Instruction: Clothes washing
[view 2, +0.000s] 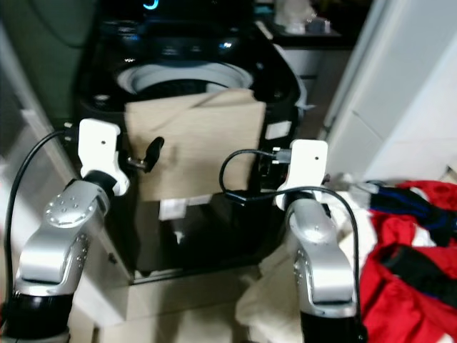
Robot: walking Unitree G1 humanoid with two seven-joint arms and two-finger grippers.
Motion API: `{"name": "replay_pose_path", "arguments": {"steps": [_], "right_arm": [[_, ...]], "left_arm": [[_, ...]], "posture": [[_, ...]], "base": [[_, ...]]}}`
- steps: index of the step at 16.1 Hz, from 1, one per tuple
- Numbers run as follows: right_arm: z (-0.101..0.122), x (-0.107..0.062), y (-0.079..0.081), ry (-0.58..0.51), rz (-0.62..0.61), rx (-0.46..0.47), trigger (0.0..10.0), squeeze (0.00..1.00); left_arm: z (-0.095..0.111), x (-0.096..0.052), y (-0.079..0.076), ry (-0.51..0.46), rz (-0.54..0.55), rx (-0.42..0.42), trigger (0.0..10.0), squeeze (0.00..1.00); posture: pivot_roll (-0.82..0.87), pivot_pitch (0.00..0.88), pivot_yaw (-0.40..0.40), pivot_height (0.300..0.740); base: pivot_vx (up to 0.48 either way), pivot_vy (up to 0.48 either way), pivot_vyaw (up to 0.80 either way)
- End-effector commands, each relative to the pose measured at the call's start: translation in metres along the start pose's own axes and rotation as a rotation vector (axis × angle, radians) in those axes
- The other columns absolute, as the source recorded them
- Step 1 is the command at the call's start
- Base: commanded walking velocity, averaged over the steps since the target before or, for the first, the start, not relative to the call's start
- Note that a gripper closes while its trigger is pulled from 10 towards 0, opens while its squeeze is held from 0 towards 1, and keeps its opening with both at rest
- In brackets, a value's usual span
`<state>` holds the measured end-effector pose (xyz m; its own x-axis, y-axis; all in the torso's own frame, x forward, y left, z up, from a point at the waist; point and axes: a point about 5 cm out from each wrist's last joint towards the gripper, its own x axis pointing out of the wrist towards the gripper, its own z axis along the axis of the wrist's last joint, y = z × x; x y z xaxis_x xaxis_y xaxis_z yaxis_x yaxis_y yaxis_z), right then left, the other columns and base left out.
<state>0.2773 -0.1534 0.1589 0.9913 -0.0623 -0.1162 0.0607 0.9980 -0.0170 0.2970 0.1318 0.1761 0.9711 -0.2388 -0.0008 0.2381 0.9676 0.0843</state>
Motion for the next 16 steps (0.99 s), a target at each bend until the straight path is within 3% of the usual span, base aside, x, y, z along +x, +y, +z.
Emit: {"name": "replay_pose_path", "arguments": {"steps": [1,7,8,10,16], "right_arm": [[0.004,0.0,0.0,-0.02,-0.003,0.001,10.0,0.0],[0.006,0.0,-0.002,-0.024,-0.011,0.005,10.0,0.0],[0.005,0.0,-0.003,-0.019,-0.015,0.01,10.0,0.0],[0.007,-0.001,-0.005,-0.027,-0.024,0.019,10.0,0.0],[0.012,-0.005,-0.007,-0.046,-0.033,0.019,10.0,0.0]], "left_arm": [[0.003,0.0,0.002,-0.007,0.002,0.016,10.0,0.0],[0.003,0.001,0.0,-0.011,-0.004,0.009,10.0,0.0],[0.003,0.001,0.0,-0.012,-0.003,0.005,10.0,0.0],[0.006,0.001,-0.002,-0.024,-0.016,-0.092,10.0,0.0],[0.013,0.003,-0.012,-0.044,-0.075,-0.183,10.0,0.0]], "posture": [[-0.12,0.0,-0.023,0.74],[-0.13,0.0,-0.019,0.74],[-0.13,0.0,-0.017,0.74],[-0.14,0.0,-0.01,0.74],[-0.14,0.0,-0.012,0.74]], "base": [[0.36,0.0,0.0],[0.358,0.0,0.0],[0.311,0.0,-0.69],[0.0,0.0,-0.8],[0.0,0.0,-0.8]]}}
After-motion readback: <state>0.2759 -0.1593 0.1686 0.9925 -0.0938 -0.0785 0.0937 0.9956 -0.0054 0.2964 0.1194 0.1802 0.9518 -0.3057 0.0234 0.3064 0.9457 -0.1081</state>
